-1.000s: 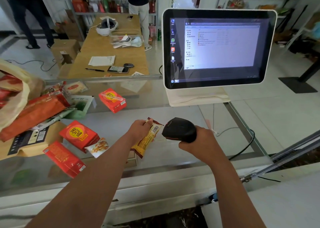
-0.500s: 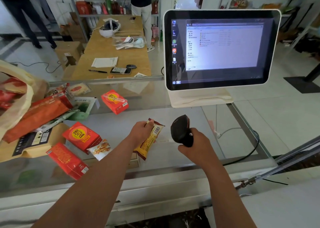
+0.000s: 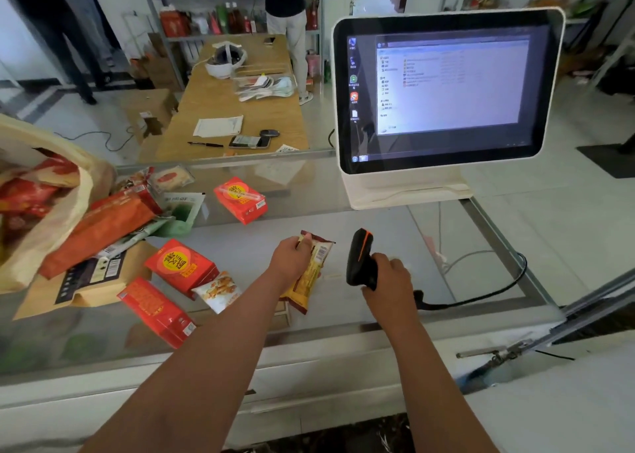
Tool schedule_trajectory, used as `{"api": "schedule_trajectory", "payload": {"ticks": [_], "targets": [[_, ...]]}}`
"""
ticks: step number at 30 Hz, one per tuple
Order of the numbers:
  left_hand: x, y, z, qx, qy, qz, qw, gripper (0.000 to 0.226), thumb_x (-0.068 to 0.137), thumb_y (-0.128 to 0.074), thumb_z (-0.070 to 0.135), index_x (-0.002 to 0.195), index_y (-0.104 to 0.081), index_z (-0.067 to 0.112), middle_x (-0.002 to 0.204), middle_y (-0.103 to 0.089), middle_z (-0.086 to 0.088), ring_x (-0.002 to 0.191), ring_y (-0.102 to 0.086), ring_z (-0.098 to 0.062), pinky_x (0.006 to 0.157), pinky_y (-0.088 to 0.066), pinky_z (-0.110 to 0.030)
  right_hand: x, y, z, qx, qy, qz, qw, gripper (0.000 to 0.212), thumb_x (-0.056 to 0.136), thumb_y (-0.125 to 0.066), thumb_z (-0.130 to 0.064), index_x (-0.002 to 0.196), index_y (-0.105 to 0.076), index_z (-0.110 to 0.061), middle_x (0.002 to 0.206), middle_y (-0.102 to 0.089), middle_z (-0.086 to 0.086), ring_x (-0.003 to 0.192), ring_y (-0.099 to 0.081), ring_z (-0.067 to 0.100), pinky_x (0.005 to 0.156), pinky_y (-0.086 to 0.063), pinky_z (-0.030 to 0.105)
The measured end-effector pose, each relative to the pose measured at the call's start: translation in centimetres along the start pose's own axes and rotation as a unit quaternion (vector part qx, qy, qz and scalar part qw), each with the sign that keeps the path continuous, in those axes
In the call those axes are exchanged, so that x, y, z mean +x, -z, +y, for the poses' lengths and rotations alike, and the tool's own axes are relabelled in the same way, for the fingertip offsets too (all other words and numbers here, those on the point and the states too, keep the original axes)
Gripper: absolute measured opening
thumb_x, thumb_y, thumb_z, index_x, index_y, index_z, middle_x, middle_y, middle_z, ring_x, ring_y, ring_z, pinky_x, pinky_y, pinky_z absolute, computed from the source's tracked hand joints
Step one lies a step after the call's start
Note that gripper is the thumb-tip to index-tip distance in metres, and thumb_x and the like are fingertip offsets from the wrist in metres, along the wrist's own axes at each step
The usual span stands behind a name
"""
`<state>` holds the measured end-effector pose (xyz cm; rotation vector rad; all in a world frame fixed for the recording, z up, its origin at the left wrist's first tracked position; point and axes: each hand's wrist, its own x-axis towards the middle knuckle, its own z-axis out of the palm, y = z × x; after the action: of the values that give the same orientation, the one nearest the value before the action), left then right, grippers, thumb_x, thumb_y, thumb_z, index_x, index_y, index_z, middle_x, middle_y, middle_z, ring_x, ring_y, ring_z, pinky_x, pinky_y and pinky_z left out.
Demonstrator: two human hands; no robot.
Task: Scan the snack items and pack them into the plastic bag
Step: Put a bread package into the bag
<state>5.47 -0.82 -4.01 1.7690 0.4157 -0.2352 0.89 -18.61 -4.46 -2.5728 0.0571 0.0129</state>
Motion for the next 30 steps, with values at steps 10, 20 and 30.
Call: {"api": "schedule_trajectory", "payload": {"ticks": [10,20,30], "targets": [[-4.9,9.3,1.1,-0.186,-0.072,0.094,0.975,0.044,0.099,-0.039,0.042,0.105,-0.065,0.007,0.099,-0.070,-0.015,0.090,-0.067,-0.028,0.084,-0.055,-0.042,-4.5,-0.7,-17.3,0.206,0.003,-0.014,0.978,0.046,0.089,-0.059,-0.039,0.132,-0.046,-0.028,0.111,-0.057,-0.003,0.099,-0.057,0.009,0.080,-0.047,0.020],[-13.0,37.7,1.1,-0.225,-0.131,0.170,0.950,0.030,0.092,-0.051,0.045,0.099,-0.070,0.023,0.097,-0.072,0.004,0.094,-0.066,-0.011,0.085,-0.050,-0.029,-11.9,-10.3,-40.4,0.424,0.073,-0.137,0.892,0.013,0.091,-0.060,-0.021,0.102,-0.064,-0.027,0.088,-0.073,0.001,0.074,-0.071,0.020,0.063,-0.058,0.039],[-16.3,46.7,3.8,-0.403,-0.102,0.105,0.903,0.082,0.079,-0.031,0.083,0.119,-0.061,0.018,0.108,-0.073,0.001,0.107,-0.063,-0.019,0.098,-0.046,-0.043,-10.3,-13.3,-49.0,0.500,-0.052,-0.221,0.836,0.022,0.096,-0.054,-0.029,0.113,-0.055,-0.016,0.079,-0.068,0.009,0.053,-0.065,0.020,0.047,-0.053,0.032]]}}
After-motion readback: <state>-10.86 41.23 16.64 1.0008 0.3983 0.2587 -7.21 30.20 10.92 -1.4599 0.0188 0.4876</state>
